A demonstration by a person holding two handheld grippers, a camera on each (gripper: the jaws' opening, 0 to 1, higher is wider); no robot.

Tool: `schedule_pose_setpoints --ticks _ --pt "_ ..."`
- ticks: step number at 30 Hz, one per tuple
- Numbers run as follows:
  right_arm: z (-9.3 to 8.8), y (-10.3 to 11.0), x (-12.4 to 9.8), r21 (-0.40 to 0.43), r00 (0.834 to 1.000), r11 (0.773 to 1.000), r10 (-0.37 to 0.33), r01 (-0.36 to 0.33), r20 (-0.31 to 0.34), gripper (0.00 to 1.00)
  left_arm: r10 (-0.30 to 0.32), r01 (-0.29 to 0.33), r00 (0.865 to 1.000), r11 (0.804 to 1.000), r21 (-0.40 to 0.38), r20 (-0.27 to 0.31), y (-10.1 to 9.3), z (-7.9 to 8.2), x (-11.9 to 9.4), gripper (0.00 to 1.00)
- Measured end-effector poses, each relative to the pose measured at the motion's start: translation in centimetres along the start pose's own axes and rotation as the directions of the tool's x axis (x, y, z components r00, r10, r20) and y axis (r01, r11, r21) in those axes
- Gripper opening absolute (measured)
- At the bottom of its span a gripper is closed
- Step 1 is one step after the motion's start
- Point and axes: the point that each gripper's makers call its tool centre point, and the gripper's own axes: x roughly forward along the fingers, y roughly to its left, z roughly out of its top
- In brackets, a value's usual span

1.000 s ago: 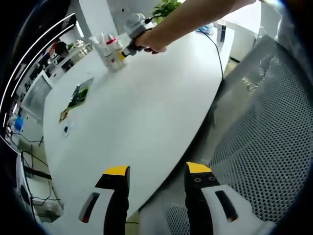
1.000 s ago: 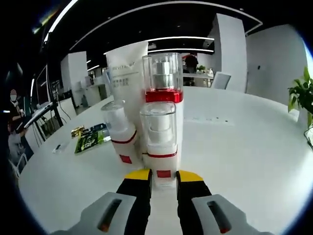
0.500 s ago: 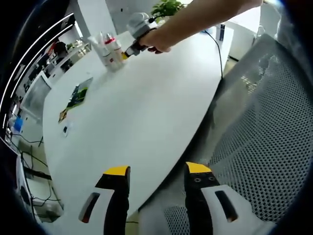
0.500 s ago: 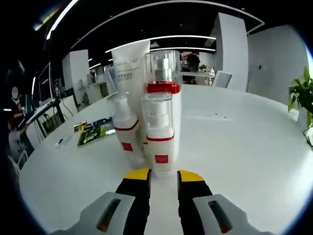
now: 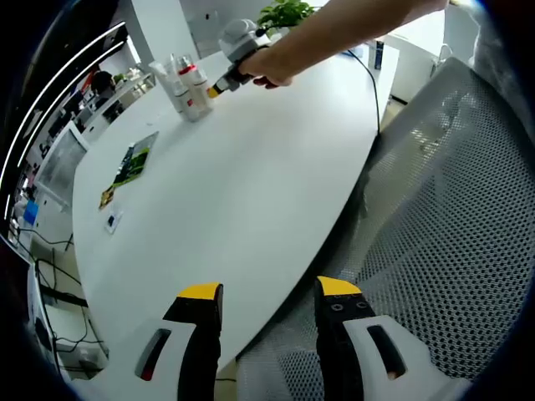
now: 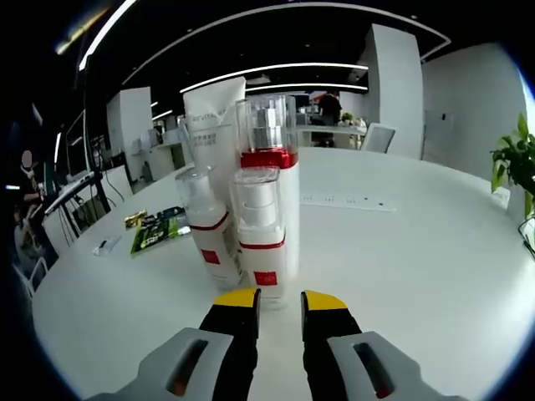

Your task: Arrange the skincare products in the storage area until every visible bottle or jar stands upright without overlapping.

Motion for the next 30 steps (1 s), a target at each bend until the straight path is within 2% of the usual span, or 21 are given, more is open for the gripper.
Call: schedule_pose_setpoints --ticks 10,18,23,30 --pt "0.1 0.4 0.2 -0.017 1.000 1.000 0.013 -0.013 0.000 0.12 0.000 0.000 1.000 1.000 -0.001 -0.002 0.0 0.0 0.0 0.41" --pt "-0.6 0.2 -0.5 -0.036 1.000 0.999 0.018 -0.019 -0.021 0.12 0.003 -0.003 1.000 1.000 -0.004 -0.008 0.1 -0.2 0.0 0.40" --pt "-0.4 0.6 -1.6 -0.060 0.999 0.997 0.036 -0.037 -0.023 0.12 0.034 -0.033 0.999 0.999 -0.007 0.004 0.6 0.0 -0.2 0.40" --pt "0.5 1.7 -4.3 -0.096 0.998 0.993 0.065 -0.065 -0.007 0.14 0.087 -0.087 0.996 0.996 -0.009 0.030 1.6 0.5 -0.6 0.40"
